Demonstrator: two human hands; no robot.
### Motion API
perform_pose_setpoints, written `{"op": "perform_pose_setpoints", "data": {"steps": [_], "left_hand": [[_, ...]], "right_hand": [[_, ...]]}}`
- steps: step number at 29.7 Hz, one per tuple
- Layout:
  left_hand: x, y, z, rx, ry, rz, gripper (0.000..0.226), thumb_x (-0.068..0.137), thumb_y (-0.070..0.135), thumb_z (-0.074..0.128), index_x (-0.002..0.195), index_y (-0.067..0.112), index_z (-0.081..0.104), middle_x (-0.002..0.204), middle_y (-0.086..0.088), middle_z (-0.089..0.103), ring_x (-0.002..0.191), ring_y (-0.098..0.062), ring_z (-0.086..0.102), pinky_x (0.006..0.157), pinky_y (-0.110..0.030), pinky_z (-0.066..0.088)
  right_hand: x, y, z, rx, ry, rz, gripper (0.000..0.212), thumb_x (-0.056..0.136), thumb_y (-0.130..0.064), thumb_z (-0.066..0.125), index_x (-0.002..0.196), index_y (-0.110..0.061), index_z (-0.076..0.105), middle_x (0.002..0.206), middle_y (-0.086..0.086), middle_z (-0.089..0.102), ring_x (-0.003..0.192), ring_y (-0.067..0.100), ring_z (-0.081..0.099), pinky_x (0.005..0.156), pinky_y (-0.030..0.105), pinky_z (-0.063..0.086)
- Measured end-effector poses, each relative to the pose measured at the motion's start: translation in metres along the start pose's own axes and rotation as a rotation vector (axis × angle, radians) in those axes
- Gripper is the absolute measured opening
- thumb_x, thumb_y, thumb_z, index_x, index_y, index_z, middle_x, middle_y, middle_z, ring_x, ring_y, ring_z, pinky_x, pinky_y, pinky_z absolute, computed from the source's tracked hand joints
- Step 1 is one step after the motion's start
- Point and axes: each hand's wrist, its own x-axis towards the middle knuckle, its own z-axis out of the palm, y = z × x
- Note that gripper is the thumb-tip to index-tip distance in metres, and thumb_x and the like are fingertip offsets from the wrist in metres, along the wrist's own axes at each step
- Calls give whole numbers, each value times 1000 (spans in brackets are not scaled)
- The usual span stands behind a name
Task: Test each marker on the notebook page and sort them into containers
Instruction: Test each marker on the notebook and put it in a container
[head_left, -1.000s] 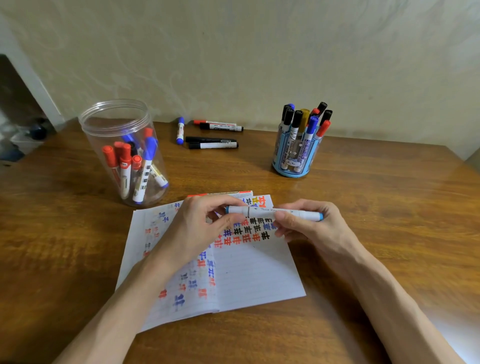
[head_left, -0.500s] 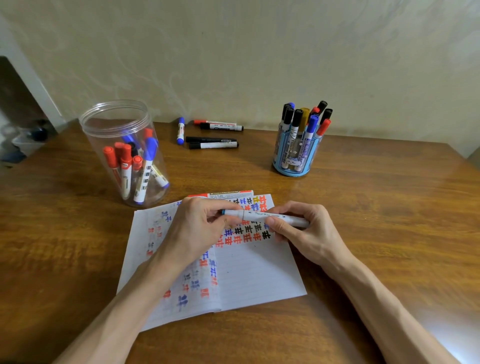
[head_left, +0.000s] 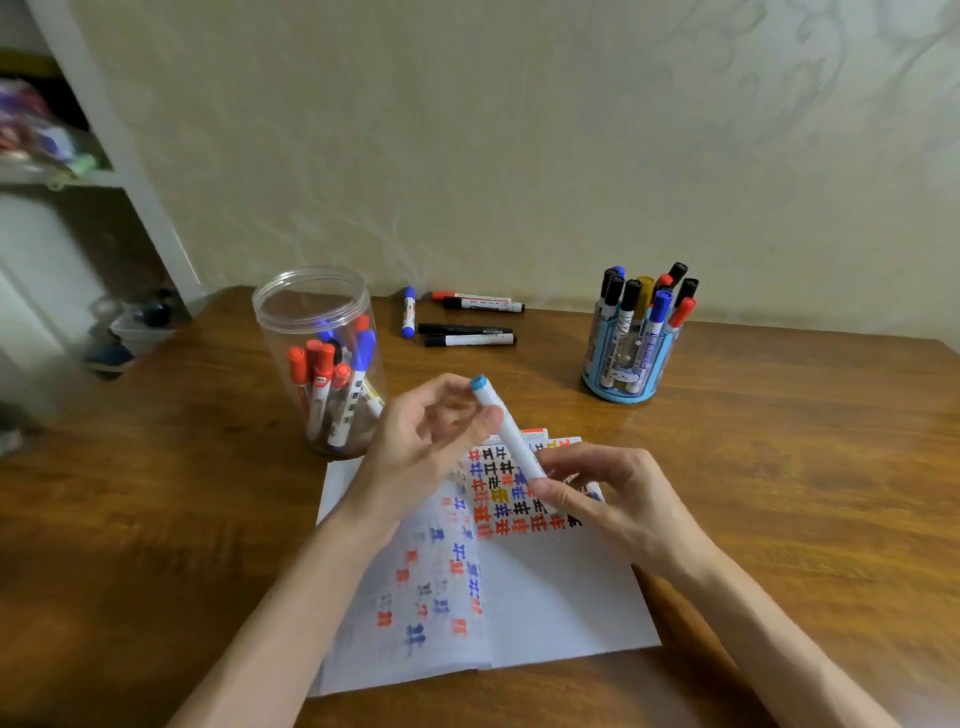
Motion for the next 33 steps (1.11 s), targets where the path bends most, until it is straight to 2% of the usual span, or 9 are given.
{"op": "perform_pose_setpoints", "data": {"steps": [3,6,8,13,15,18,22,29,33], "left_hand": [[6,26,-19,-84,99,112,27,89,23,75,111,10,69,108,-4,77,107,-19,72,94,-30,56],[11,58,-46,-45,235,233,20,91,18,73,110,13,70,102,0,77,99,-9,73,83,-19,55],[20,76,-69,25,356,340,19,95,16,71,112,10,68,99,1,77,97,-6,73,82,-17,54],[42,105,-122,69,552,564,29,97,15,71,121,20,57,108,-5,74,102,-20,72,90,-39,58],[47,105,-132,135,575,579,32,97,12,70,124,18,55,108,-3,73,102,-21,72,90,-40,59],[51,88,-137,309,599,545,33,96,10,71,127,14,60,108,-4,74,101,-15,73,88,-30,59],[50,57,-138,482,584,438,35,94,14,73,127,22,62,116,6,71,102,-5,71,84,-27,61],[47,25,-141,562,572,383,39,93,16,73,131,23,62,118,9,69,104,6,65,84,-17,58],[45,26,-138,497,621,430,36,94,15,73,129,19,64,119,11,68,108,0,66,89,-23,59]], "right_hand": [[12,-9,8,-55,-30,-30,34,90,-47,76,122,-35,75,106,-19,78,94,8,75,79,31,64],[26,-16,17,-69,27,-39,39,93,-50,70,127,-31,73,110,-17,77,96,6,75,82,36,65],[34,-20,24,-62,76,-56,40,93,-50,69,126,-29,73,109,-15,76,96,6,75,83,36,65],[48,-24,42,-45,117,-75,31,97,-43,68,123,-29,74,109,-14,75,94,5,75,83,36,65],[50,-24,47,-41,112,-73,30,97,-41,68,124,-28,74,109,-13,75,93,5,76,83,37,65],[52,-22,51,-26,109,-65,26,98,-37,69,122,-28,74,109,-12,75,91,7,76,82,38,65],[52,-15,51,-26,123,-51,24,97,-36,69,120,-29,75,108,-13,76,92,8,76,80,38,65],[53,-8,51,-30,133,-46,36,91,-54,63,117,-33,75,110,-17,76,94,9,76,81,36,65],[55,-6,52,-23,124,-26,27,94,-44,66,117,-33,74,113,-12,75,93,8,76,80,36,66]]}}
